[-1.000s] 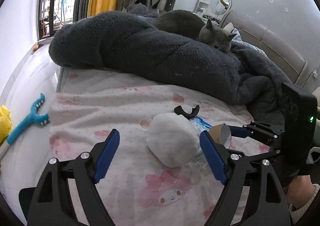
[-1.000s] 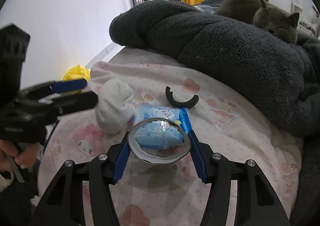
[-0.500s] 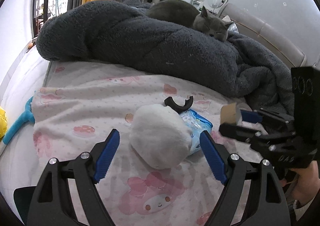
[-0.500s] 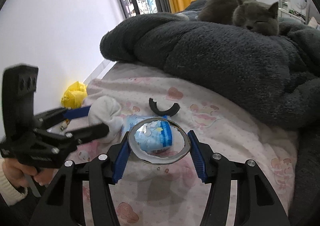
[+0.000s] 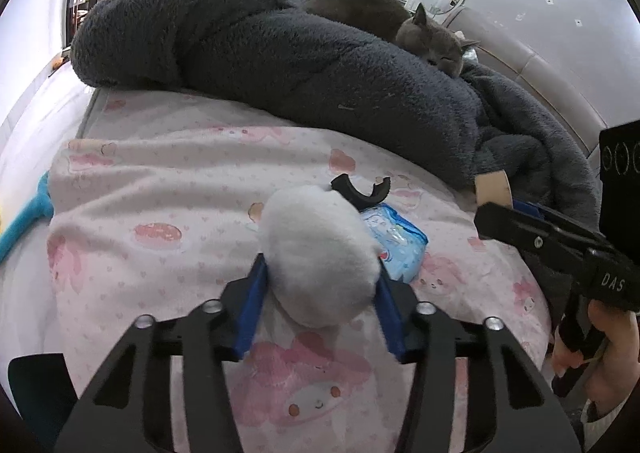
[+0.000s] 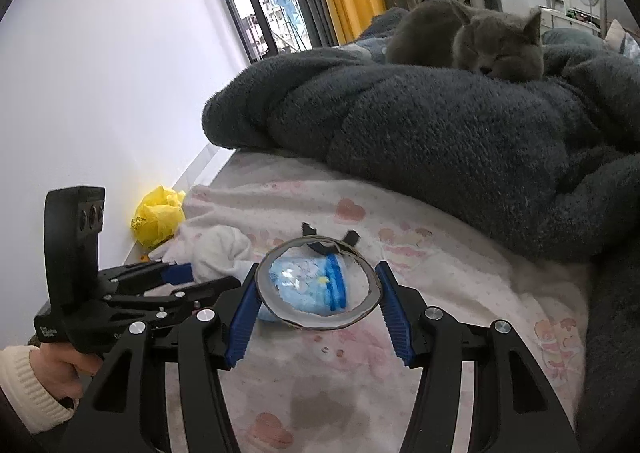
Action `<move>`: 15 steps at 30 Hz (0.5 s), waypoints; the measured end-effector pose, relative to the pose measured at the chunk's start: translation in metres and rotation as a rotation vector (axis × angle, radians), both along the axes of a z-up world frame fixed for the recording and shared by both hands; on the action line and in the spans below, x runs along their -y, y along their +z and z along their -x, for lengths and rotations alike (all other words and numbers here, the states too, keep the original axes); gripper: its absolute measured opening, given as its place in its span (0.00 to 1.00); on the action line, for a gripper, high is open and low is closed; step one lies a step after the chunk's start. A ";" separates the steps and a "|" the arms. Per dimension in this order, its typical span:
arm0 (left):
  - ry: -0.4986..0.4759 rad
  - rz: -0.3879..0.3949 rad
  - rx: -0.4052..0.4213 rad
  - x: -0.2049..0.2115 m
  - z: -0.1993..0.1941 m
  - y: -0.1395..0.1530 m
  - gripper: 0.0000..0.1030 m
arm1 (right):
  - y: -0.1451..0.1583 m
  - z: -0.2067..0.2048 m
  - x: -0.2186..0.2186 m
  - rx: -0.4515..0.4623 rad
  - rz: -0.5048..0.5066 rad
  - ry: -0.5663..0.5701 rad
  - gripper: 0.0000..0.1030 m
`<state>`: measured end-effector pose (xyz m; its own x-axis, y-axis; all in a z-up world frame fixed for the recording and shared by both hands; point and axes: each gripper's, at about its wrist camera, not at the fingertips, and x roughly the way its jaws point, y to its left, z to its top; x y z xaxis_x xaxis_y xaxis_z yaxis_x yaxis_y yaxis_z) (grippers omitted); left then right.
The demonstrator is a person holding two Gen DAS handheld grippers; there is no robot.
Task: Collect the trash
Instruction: 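Grasp the white cloth ball with the left gripper while the right grasps the clear tape ring, then carry the cloth ball over the green bin with the left gripper while the right carries the tape ring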
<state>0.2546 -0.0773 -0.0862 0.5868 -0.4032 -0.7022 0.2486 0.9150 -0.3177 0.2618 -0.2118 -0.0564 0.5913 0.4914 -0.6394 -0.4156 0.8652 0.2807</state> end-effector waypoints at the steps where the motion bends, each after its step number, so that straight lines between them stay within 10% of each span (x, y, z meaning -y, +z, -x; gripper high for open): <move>1: -0.005 -0.008 0.009 0.000 0.002 0.002 0.46 | 0.002 0.000 -0.002 0.003 -0.001 0.002 0.56; 15: -0.011 -0.076 0.068 -0.019 0.030 0.020 0.36 | 0.022 0.006 -0.042 0.050 -0.004 0.029 0.56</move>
<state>0.2250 -0.0582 -0.0664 0.6299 -0.3568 -0.6899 0.2770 0.9330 -0.2296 0.2561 -0.1696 -0.0349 0.6082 0.5112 -0.6073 -0.4537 0.8516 0.2625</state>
